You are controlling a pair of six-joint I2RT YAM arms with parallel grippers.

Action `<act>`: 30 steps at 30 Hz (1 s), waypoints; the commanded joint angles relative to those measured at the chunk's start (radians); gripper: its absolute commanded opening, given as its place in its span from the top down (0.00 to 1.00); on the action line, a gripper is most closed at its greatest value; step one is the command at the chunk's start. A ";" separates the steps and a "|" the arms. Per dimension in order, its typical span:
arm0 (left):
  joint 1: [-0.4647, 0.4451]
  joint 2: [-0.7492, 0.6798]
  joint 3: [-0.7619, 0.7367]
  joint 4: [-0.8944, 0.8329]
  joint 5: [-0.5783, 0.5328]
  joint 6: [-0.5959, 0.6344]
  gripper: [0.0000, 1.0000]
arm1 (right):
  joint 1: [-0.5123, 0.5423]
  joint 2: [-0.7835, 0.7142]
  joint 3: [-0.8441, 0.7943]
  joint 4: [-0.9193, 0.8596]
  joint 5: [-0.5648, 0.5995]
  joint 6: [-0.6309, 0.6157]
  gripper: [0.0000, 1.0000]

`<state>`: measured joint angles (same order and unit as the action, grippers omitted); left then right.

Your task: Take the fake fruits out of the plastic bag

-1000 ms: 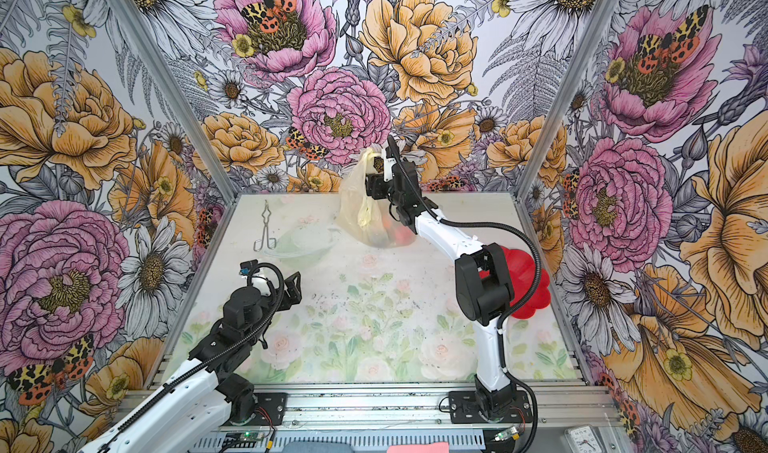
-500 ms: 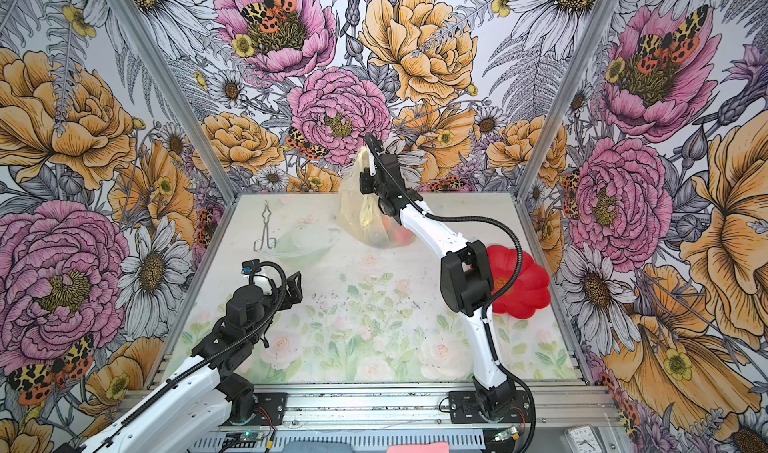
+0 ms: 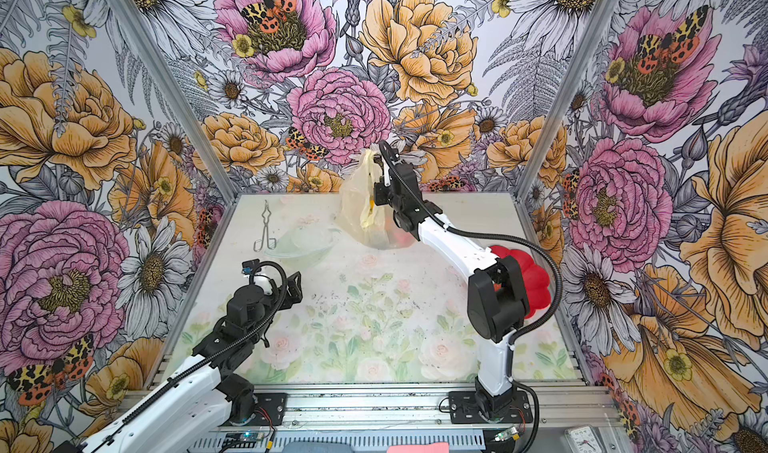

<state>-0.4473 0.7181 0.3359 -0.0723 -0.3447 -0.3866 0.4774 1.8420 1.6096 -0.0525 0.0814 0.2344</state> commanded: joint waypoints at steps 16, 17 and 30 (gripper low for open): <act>-0.221 0.748 1.033 -0.322 0.059 0.134 0.01 | -0.034 -0.582 -0.704 0.324 -0.062 0.174 1.00; -0.221 0.806 1.114 -0.348 0.050 0.146 0.01 | -0.035 -0.594 -0.720 0.330 -0.062 0.184 1.00; -0.257 1.388 1.827 -0.500 0.084 0.258 0.01 | -0.019 -0.688 -0.829 0.358 -0.113 0.285 1.00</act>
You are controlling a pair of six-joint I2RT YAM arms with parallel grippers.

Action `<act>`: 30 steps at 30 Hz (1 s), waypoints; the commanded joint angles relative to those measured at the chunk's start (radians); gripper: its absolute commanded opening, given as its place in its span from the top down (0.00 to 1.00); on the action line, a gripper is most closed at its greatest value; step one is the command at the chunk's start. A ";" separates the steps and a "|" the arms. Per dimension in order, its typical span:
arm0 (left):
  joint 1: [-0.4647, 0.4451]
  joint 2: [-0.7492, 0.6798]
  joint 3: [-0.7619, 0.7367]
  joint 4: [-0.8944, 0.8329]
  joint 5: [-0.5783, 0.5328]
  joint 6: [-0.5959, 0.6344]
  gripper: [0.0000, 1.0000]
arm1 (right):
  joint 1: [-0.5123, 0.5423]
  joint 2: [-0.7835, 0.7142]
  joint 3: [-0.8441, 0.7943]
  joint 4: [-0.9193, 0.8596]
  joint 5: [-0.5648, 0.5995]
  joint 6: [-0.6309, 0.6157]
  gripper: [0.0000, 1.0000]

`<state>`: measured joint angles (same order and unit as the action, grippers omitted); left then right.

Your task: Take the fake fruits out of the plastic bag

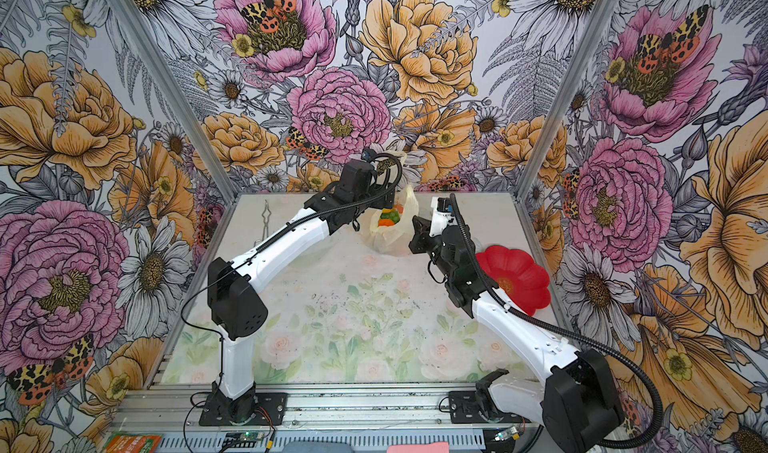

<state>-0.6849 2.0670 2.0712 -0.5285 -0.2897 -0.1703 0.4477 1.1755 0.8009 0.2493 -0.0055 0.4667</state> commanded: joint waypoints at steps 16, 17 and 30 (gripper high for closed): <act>-0.035 0.345 0.460 -0.091 -0.251 0.025 0.25 | 0.017 -0.089 -0.081 0.006 0.091 0.048 1.00; -0.031 0.330 0.448 -0.091 -0.260 0.018 0.31 | 0.006 -0.088 -0.080 0.001 0.095 0.050 1.00; 0.139 0.132 0.382 -0.104 -0.125 -0.091 1.00 | -0.158 0.011 0.094 -0.050 -0.018 0.070 1.00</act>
<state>-0.5999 2.2929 2.4519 -0.6331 -0.4587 -0.2176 0.3206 1.1744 0.8303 0.2111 0.0124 0.5343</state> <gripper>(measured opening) 0.052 0.047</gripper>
